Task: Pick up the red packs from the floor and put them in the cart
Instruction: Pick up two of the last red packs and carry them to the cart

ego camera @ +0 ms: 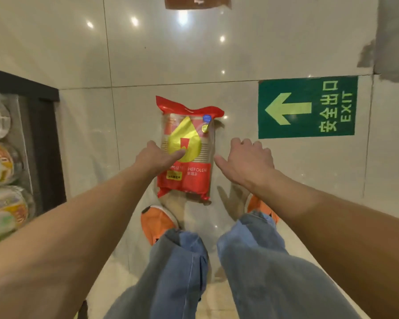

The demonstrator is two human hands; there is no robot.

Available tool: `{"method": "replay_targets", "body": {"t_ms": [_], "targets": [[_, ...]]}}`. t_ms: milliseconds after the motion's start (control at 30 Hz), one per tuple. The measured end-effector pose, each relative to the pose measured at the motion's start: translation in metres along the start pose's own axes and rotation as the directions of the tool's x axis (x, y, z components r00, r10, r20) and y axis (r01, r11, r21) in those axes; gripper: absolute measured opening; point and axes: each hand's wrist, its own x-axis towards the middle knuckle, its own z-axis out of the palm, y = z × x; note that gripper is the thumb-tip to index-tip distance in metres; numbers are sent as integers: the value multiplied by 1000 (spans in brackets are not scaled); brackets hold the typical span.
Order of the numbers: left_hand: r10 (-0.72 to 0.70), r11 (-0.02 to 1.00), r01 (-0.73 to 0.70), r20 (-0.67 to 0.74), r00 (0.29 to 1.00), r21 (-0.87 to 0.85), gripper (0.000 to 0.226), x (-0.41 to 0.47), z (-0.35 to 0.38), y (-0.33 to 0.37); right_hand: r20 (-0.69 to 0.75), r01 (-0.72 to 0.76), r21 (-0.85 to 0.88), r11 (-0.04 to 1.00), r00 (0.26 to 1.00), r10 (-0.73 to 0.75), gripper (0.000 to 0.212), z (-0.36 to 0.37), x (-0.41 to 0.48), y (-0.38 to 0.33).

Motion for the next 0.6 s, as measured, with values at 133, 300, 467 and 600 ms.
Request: {"method": "replay_targets", "body": {"t_ms": [133,300,467,600], "targets": [[-30,963,29,1,1000,-266,109,34,29,-10,5,-11,13,1000,1000,11,75,26,33,-6],[-40,888,64,62,997,-455,100,39,38,-14,-16,-8,-11,1000,1000,8,78,27,43,-16],[-20,861,14,-5,1000,-508,86,12,-9,-16,-39,8,-98,995,999,-12,78,-16,22,-29],[-21,829,-16,-60,998,-559,88,-13,-93,-8,-84,11,-172,985,996,-25,73,-80,4,-51]]}}
